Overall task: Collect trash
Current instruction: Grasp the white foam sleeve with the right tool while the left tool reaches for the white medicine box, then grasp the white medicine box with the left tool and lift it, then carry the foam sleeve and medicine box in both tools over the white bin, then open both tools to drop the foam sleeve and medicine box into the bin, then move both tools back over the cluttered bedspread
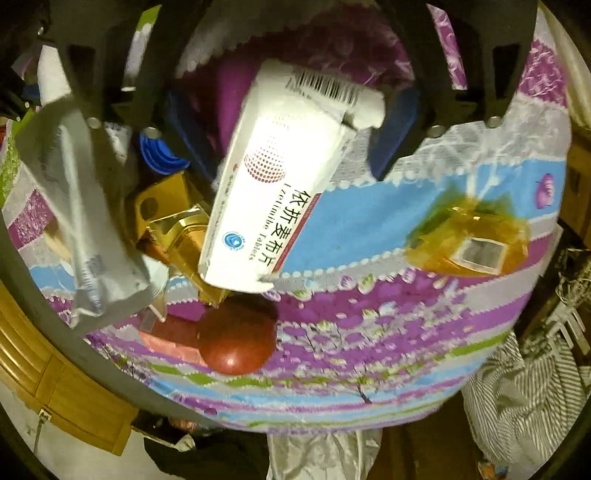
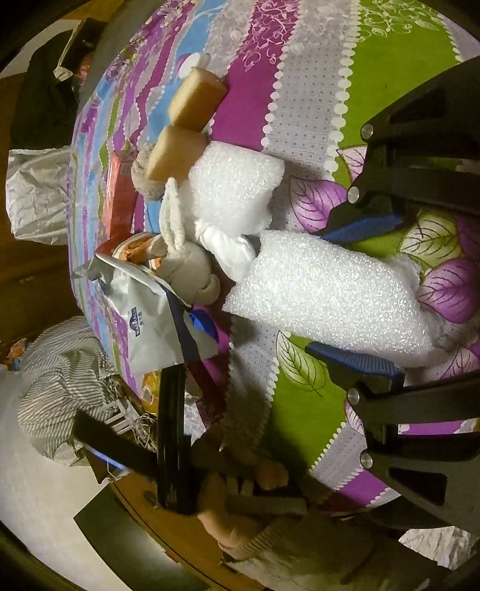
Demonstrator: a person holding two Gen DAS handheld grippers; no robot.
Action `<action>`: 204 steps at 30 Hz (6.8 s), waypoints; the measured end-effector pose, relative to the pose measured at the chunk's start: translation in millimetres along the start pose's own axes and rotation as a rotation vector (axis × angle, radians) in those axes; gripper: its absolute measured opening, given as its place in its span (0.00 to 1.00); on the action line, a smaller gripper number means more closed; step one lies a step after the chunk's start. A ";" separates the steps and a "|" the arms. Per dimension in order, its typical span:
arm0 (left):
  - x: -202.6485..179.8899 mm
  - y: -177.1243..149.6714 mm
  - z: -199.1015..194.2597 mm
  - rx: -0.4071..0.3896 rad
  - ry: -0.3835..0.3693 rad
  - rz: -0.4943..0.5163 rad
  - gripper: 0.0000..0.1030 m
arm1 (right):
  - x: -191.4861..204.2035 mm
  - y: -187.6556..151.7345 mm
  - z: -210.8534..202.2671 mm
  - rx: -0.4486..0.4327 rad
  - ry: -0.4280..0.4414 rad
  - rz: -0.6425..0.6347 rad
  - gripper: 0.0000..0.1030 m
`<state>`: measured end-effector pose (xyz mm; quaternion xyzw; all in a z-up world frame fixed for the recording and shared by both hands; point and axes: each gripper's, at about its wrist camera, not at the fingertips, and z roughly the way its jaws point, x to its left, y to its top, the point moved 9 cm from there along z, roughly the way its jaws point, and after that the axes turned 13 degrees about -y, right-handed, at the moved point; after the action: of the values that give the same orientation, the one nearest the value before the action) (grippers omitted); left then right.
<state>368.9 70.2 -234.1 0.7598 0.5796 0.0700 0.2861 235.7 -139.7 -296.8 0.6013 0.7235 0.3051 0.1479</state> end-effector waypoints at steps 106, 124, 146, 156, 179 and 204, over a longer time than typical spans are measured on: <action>-62.8 -87.2 -321.0 -0.808 0.366 -0.105 0.52 | 83.8 112.4 -243.1 -0.671 -0.108 -0.109 0.49; 112.7 -135.6 -408.9 -0.777 0.590 -0.365 0.52 | 342.0 207.0 -180.5 -0.538 0.185 -0.331 0.49; 282.1 -200.8 -382.6 -0.533 0.594 -0.613 0.53 | 590.7 195.8 10.4 -0.063 0.351 -0.570 0.49; 324.7 -222.1 -351.6 -0.443 0.535 -0.684 0.53 | 612.0 174.8 68.3 0.045 0.329 -0.595 0.49; 335.1 -222.9 -344.6 -0.423 0.566 -0.665 0.77 | 595.1 181.0 79.3 0.069 0.369 -0.521 0.73; 160.3 -155.5 -247.3 -0.372 0.314 -0.393 0.77 | 251.8 106.8 -52.7 -0.221 0.157 -0.211 0.73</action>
<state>180.8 330.8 -146.0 0.5476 0.7298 0.2347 0.3354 229.7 97.9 -151.5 0.4767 0.7539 0.4115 0.1873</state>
